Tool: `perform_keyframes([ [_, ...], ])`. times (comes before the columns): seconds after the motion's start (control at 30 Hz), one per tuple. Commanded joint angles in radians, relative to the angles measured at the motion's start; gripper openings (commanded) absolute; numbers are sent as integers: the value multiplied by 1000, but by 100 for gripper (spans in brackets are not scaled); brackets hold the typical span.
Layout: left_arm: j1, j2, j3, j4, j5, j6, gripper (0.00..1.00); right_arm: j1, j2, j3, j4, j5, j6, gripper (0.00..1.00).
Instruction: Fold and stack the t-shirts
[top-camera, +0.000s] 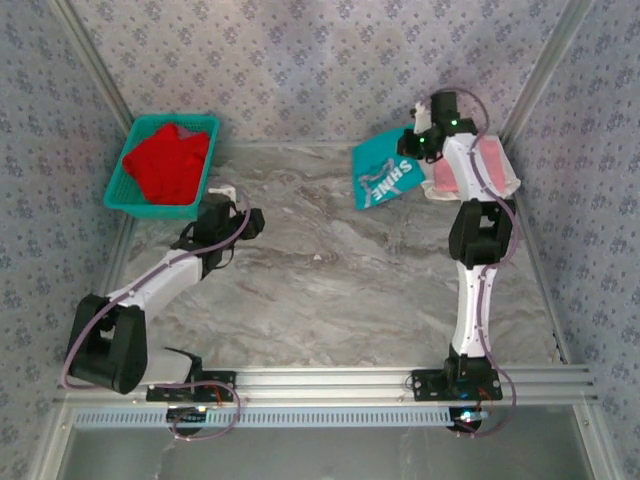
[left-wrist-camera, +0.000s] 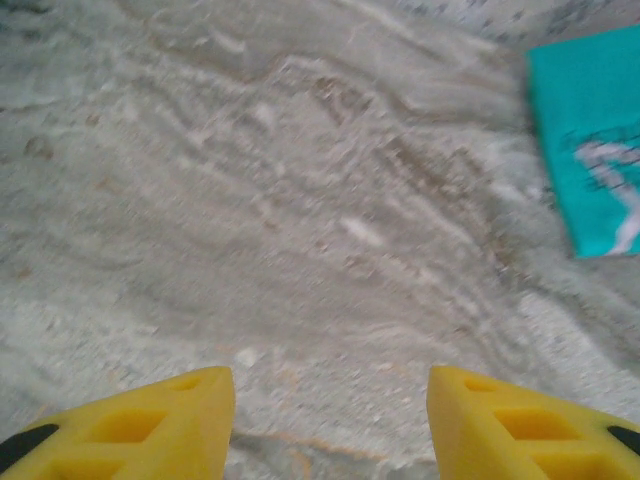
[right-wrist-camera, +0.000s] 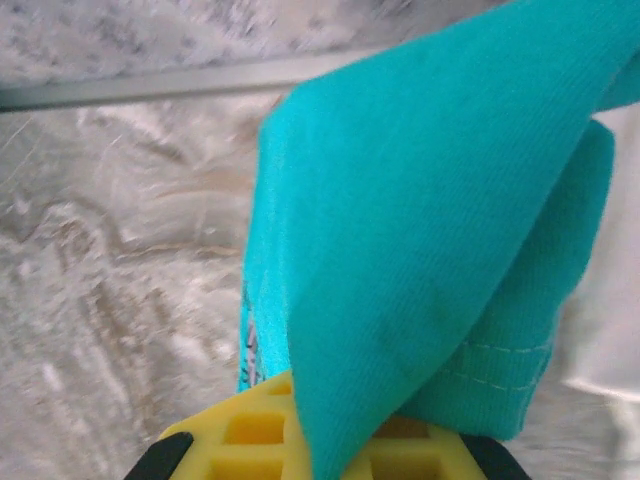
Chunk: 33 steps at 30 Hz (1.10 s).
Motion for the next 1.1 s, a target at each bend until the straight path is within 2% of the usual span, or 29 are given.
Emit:
perform_keyframes([
  [0.0,12,0,1,1,-26,23,53,-41,55,136,-192,78,-167,0],
  [0.2,15,42,11,9,-19,28,53,-93,50,193,-180,179,-338,0],
  [0.33,15,65,12,16,-19,26,53,-130,54,239,-175,161,-415,0],
  [0.6,15,99,22,15,-11,23,53,-202,62,297,-149,90,-427,0],
  [1.07,15,119,56,-20,-5,36,53,-266,102,306,-77,95,-445,0],
])
